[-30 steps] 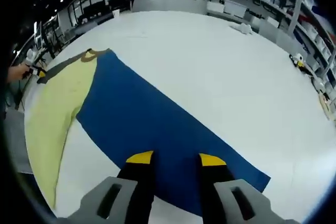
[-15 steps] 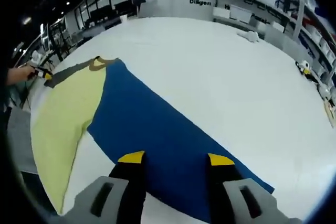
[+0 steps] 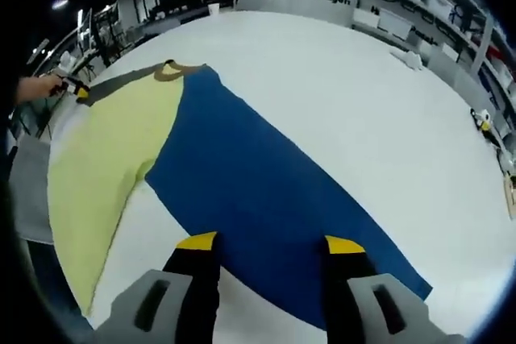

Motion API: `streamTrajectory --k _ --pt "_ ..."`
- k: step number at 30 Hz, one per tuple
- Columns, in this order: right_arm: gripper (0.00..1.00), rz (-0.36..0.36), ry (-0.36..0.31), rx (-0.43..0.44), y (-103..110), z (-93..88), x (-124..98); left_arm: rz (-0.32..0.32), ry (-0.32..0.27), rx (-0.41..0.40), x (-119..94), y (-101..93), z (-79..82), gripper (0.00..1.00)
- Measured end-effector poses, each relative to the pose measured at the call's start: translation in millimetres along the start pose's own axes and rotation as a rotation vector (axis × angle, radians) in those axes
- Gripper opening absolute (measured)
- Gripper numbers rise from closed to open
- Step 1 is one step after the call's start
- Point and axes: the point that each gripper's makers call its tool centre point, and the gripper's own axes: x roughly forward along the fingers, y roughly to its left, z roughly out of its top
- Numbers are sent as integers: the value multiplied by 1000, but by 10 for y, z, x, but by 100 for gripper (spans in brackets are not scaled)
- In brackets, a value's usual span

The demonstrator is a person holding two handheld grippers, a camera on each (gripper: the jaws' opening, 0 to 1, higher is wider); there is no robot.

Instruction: Fold the garment on the visible template until the final outline fits inside the template.

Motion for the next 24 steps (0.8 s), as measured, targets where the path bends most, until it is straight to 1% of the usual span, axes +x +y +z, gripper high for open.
streamTrajectory --k 1,2,4,5,6,7,9,10,11,12,13,14,15,16,17,18,19,22,23,24 --pt "45 2 12 1 71 3 -20 -4 -46 16 -23 -55 109 50" --pt "46 25 -8 -22 163 80 0 -6 -54 29 -49 -101 148 49" --pt "46 68 -42 -63 393 222 25 -25 -100 68 -89 -279 305 50" --pt "46 85 -48 -75 504 264 43 -53 -129 87 -110 -453 403 51" --pt "46 97 -46 -84 577 292 66 -81 -140 103 -117 -590 451 50" --pt "46 111 -60 -104 695 360 100 -115 -157 134 -125 -805 518 51" --pt "46 133 -67 -112 852 445 172 -159 -175 172 -126 -1094 592 51" --pt "46 139 -66 -118 890 470 210 -213 -192 179 -130 -1365 637 51" --pt "46 143 -69 -127 928 492 244 -244 -195 194 -133 -1543 644 52" --pt "46 148 -64 -128 954 513 298 -282 -196 239 -81 -1737 640 52" --pt "46 152 -59 -135 977 516 328 -305 -196 271 -76 -1902 627 52" --pt "46 154 -53 -162 994 511 370 -355 -199 294 -64 -2170 600 52" --pt "45 147 -35 -180 1001 486 373 -396 -196 318 -69 -2368 568 53" --pt "45 148 -16 -190 999 456 399 -420 -195 354 -86 -2550 539 54" --pt "44 150 -17 -196 1005 449 408 -453 -199 406 -94 -2787 503 55" --pt "44 148 -15 -204 995 441 414 -479 -203 429 -102 -2936 478 55" --pt "44 147 -14 -227 973 426 417 -517 -203 460 -104 -3142 432 56" --pt "48 144 -19 -197 923 442 414 -584 -202 497 -109 -3503 352 59" --pt "49 148 -17 -188 912 444 407 -613 -206 507 -111 -3651 328 60" --pt "49 147 -21 -207 916 446 404 -626 -200 513 -118 -3743 303 60"
